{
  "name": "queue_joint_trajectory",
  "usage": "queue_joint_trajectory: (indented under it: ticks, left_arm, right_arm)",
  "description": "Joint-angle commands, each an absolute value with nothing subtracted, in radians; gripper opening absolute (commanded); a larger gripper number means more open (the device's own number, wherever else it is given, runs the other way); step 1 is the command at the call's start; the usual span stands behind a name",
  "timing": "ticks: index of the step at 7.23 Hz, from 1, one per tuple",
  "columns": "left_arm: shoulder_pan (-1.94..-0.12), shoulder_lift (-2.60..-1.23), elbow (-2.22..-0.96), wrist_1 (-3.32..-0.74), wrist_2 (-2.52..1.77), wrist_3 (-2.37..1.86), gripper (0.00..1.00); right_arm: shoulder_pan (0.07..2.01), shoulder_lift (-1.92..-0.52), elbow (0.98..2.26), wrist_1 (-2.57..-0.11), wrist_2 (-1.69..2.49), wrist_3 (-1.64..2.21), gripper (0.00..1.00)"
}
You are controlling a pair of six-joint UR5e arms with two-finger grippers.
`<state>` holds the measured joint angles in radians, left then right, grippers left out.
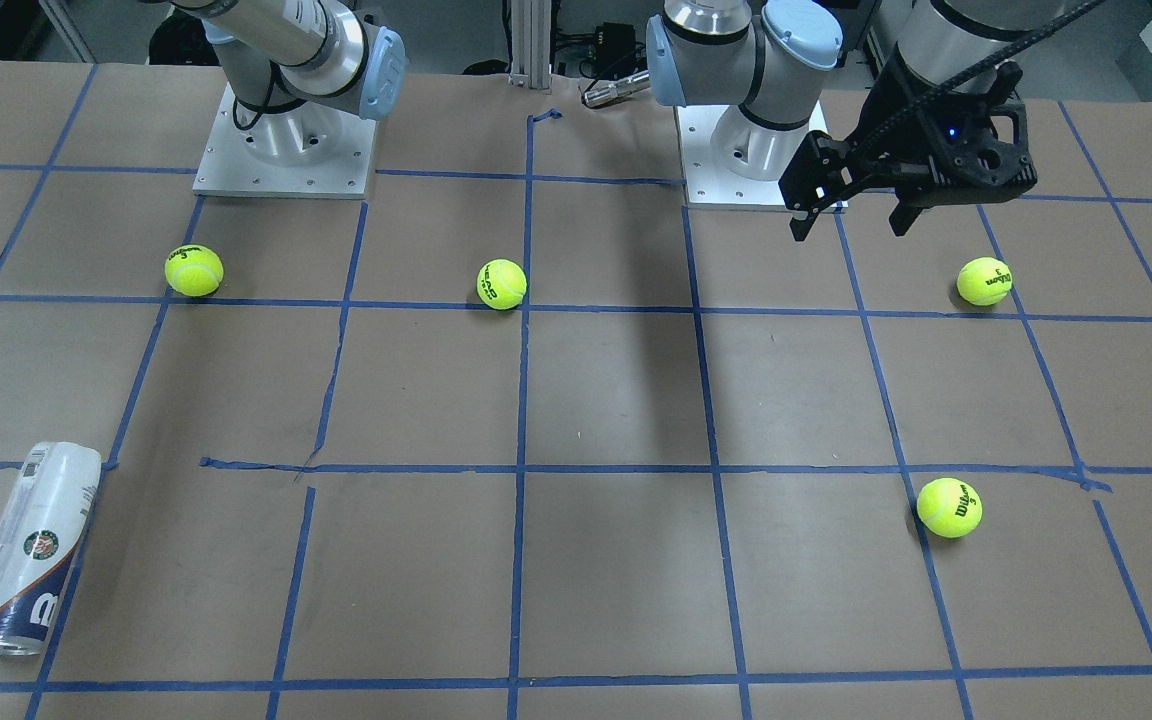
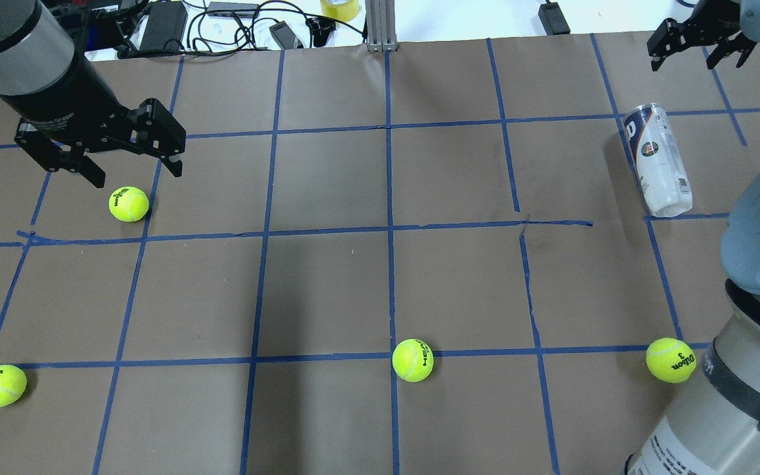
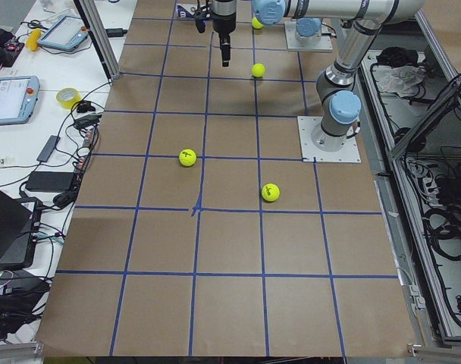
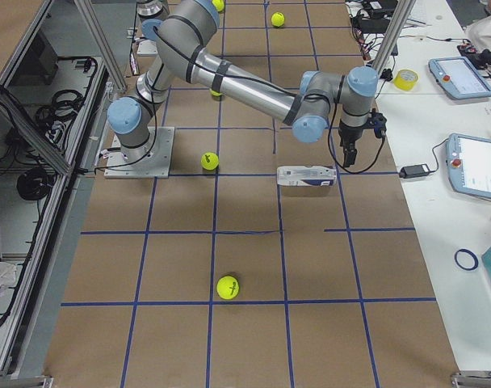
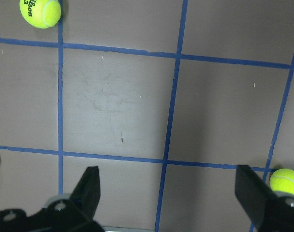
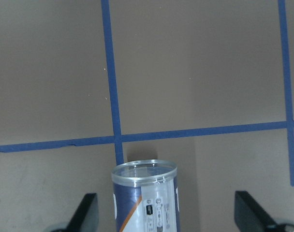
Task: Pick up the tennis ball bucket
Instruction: 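Move the right gripper down over the lying tennis ball can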
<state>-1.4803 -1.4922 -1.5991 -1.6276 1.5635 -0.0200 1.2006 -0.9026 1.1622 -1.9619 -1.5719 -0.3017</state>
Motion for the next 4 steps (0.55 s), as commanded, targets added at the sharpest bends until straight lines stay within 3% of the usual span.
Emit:
queue_joint_trajectory:
  ticks: [1,4]
  left_arm:
    - [-1.48,-1.491,-1.6,-1.628,1.559,-0.02,1.0]
    - [-1.483,-1.491,-1.6,-1.628,1.562,-0.025,1.0]
  right_arm:
    - [1.186,-0.822,1.155,-1.957,-1.555,-0.305,1.0]
    - [1.187,-0.793,1.154,-1.888,-1.532,-0.308,1.0]
